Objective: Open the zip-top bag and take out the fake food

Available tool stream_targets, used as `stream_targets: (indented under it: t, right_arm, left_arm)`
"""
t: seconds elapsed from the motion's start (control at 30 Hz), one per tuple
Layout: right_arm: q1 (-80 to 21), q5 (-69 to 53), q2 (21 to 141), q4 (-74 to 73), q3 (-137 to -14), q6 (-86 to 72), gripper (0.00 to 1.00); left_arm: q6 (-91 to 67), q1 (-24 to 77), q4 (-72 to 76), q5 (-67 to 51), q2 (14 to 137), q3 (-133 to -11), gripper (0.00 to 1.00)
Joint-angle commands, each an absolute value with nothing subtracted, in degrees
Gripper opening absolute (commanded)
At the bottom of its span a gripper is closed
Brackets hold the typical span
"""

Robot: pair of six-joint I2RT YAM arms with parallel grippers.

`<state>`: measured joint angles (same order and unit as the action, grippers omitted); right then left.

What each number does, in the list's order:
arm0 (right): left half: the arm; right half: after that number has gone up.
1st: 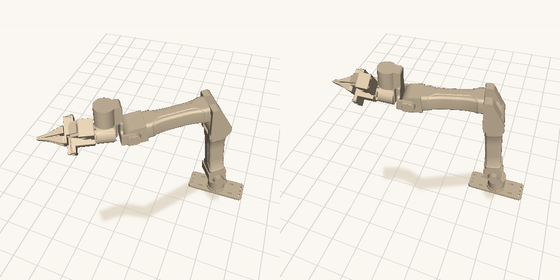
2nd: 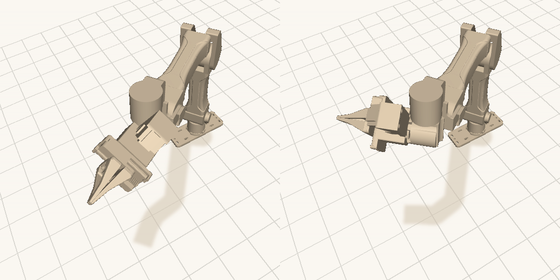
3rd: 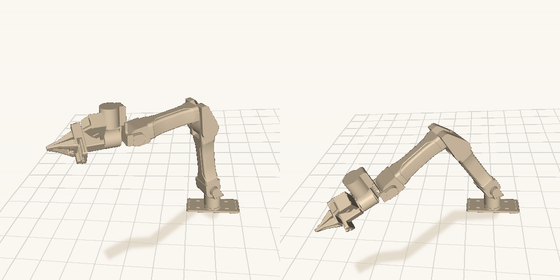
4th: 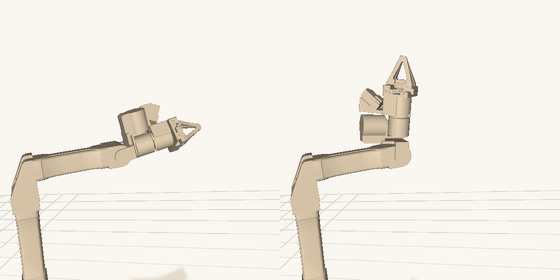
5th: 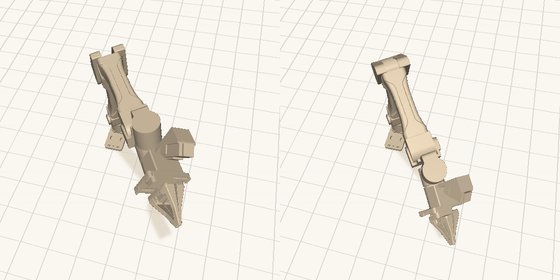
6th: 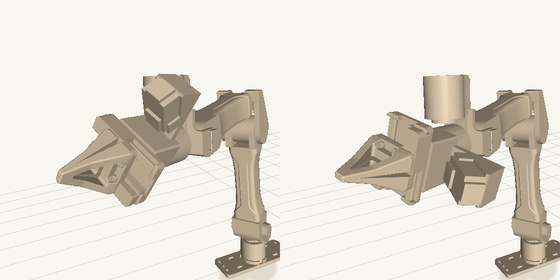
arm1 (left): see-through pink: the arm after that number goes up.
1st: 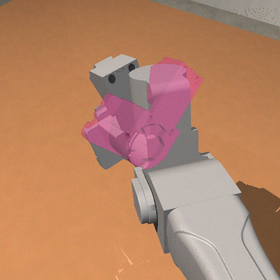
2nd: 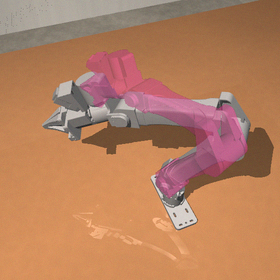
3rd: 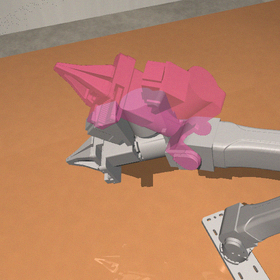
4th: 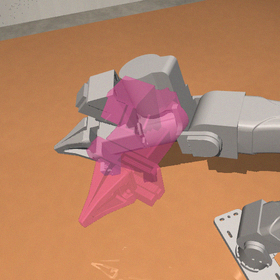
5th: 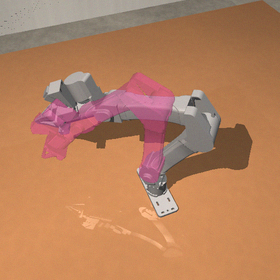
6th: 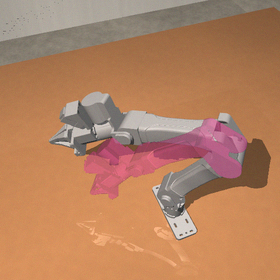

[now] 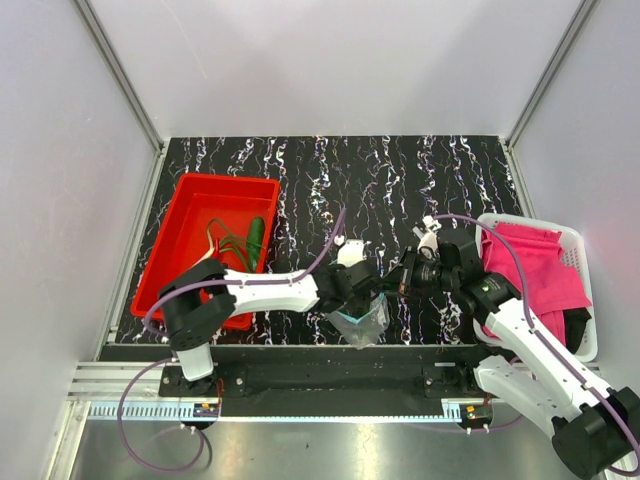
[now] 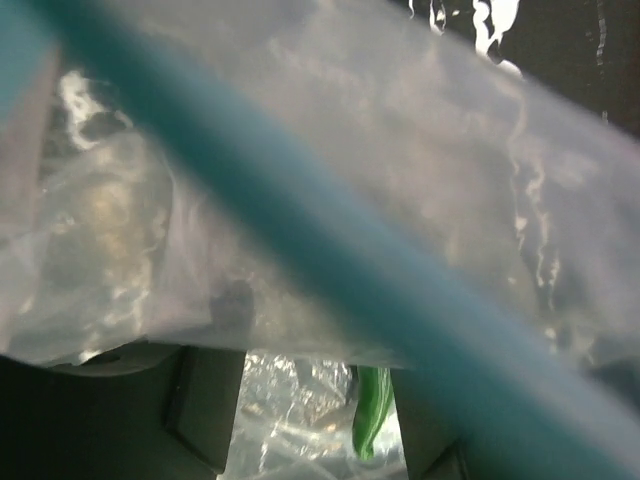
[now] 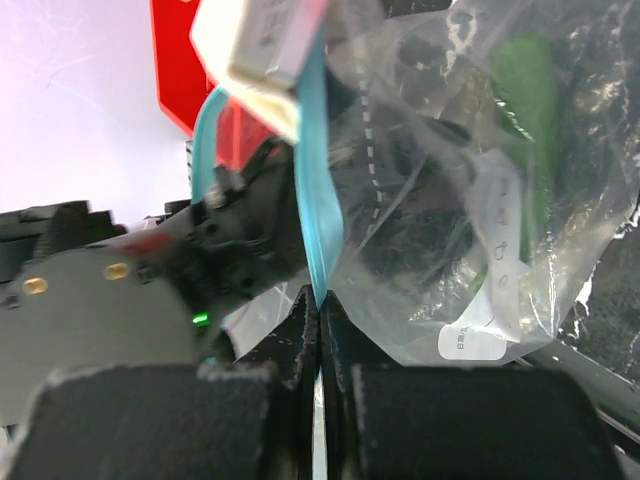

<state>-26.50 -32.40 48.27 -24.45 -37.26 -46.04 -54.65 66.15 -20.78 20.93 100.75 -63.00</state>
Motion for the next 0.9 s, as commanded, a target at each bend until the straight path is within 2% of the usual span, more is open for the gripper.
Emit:
stream_targets:
  t: [0.0, 0.1, 0.2, 0.23, 0.3, 0.33, 0.4, 0.67, 0.87]
  right_arm:
    - [-26.72, -31.64, 46.93, -25.66, -38.41, -44.56, 0.00]
    - [-26.63, -31.47, 46.50, -26.28, -38.23, -44.30, 0.00]
    - [-26.72, -30.85, 45.97, -26.89, -37.71, -43.86, 0.00]
    - [-26.81, -30.50, 45.79, -27.50, -37.62, -43.60, 0.00]
    - [-26.72, -29.01, 45.70, -28.47, -37.79, -42.28, 0.00]
    - [-26.81, -28.31, 45.88, -29.61, -38.23, -41.23, 0.00]
    - [-26.81, -25.85, 46.14, -30.84, -39.11, -40.00, 0.00]
    - [-26.72, -17.76, 48.60, -35.07, -42.10, -35.07, 0.00]
    - [-26.72, -14.51, 49.92, -36.21, -43.50, -33.22, 0.00]
  left_arm:
    - [-56.34, 66.01, -17.49, 20.21, 105.37, -66.27, 0.61]
    - [-56.69, 65.74, -17.23, 20.39, 107.04, -66.36, 0.60]
    - [-56.34, 65.48, -16.44, 20.65, 107.49, -65.40, 0.47]
    - [-56.08, 65.57, -16.00, 20.65, 106.36, -64.96, 0.36]
    - [-54.76, 65.57, -15.47, 20.74, 104.77, -64.08, 0.27]
    - [-54.06, 65.57, -15.47, 20.66, 103.63, -63.99, 0.19]
    - [-51.61, 65.65, -15.64, 19.78, 99.95, -63.90, 0.14]
    - [-44.92, 65.57, -14.33, 14.77, 86.76, -61.79, 0.01]
    - [-39.38, 65.57, -8.61, 8.44, 79.37, -59.59, 0.00]
